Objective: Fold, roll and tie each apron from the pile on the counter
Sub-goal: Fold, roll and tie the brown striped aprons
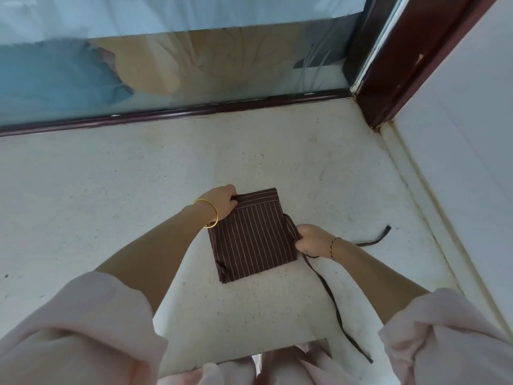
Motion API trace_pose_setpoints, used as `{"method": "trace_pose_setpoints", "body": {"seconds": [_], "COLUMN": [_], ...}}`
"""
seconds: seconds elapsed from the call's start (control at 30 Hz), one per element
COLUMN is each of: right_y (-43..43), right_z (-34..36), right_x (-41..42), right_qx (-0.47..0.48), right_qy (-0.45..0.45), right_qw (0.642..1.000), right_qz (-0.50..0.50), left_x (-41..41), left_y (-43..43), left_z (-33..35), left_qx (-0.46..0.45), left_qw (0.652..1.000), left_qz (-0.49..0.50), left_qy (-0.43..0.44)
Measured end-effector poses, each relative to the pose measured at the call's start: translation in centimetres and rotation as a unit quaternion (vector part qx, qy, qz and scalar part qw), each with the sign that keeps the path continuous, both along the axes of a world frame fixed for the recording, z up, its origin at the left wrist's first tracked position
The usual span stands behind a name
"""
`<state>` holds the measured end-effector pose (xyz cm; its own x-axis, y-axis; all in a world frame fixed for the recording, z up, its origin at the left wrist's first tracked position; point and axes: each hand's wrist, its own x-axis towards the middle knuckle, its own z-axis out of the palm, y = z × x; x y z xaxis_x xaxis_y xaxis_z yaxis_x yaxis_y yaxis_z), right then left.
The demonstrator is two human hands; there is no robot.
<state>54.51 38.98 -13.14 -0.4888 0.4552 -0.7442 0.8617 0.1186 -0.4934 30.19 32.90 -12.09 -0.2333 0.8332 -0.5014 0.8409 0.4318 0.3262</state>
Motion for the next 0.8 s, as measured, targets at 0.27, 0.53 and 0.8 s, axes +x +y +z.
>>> {"method": "trace_pose_setpoints", "body": {"seconds": [0.27, 0.53, 0.8], "right_y": [-0.8, -1.1, -1.9], "right_z": [-0.5, -1.1, -1.3], "right_x": [-1.0, -1.5, -1.3], "right_qx": [0.045, 0.105, 0.129], "right_qy": [0.020, 0.002, 0.040], "right_qw": [0.999, 0.995, 0.989], "right_qz": [-0.006, -0.003, -0.054], "left_x": [0.8, 1.7, 6.6], "left_y": [-0.6, -2.0, -6.1], "left_z": [-1.2, -1.3, -3.9], "left_qx": [0.032, 0.179, 0.264], "left_qw": [0.996, 0.974, 0.943], "left_qz": [0.060, 0.027, -0.077], "left_qy": [0.060, 0.139, 0.187]}}
